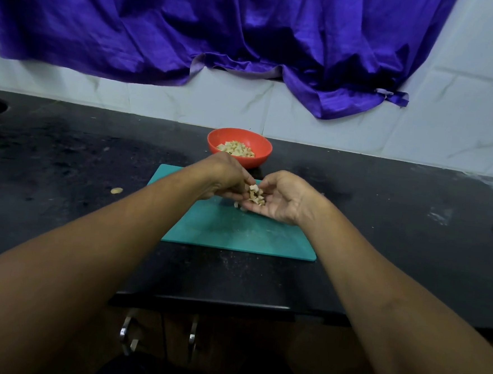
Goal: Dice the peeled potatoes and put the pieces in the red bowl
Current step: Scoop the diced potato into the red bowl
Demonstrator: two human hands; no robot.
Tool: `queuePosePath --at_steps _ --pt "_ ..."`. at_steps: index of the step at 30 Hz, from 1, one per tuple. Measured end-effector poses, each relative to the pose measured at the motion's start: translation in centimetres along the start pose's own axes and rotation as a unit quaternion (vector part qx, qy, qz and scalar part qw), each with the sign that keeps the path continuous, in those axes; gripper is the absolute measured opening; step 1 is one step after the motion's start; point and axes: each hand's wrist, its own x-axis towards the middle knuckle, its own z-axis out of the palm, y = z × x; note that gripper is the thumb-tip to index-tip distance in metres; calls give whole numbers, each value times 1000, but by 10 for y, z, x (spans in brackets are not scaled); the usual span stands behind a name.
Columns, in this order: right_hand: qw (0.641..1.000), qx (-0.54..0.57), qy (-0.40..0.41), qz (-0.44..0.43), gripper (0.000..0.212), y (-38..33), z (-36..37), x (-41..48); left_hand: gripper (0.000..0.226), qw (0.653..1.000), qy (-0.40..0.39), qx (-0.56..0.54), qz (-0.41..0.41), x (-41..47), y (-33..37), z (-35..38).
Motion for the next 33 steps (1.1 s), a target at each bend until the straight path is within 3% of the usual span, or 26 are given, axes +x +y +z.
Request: queuePosePath --at_steps 6,10,19,24,28,30,33 --pt "990 139 1 -12 32 6 7 -1 33 996 -28 62 65 -13 19 -7" --pt "983 183 21 -7 29 9 7 -3 28 994 27 22 104 -8 17 -22" --pt "949 308 37 -58 51 -42 11 23 23 996 29 65 54 20 -36 -48" --pt "967 191 73 -150 61 -103 38 63 17 997 30 36 67 37 -54 -51" --pt "982 -122 81 -119 83 -114 53 97 17 996 23 35 77 46 -63 -54" --pt "969 -203 86 -110 74 -112 55 106 17 996 17 30 82 49 -68 -56" --pt "929 -251 169 -213 36 -110 56 118 17 996 13 20 90 51 -70 -57"
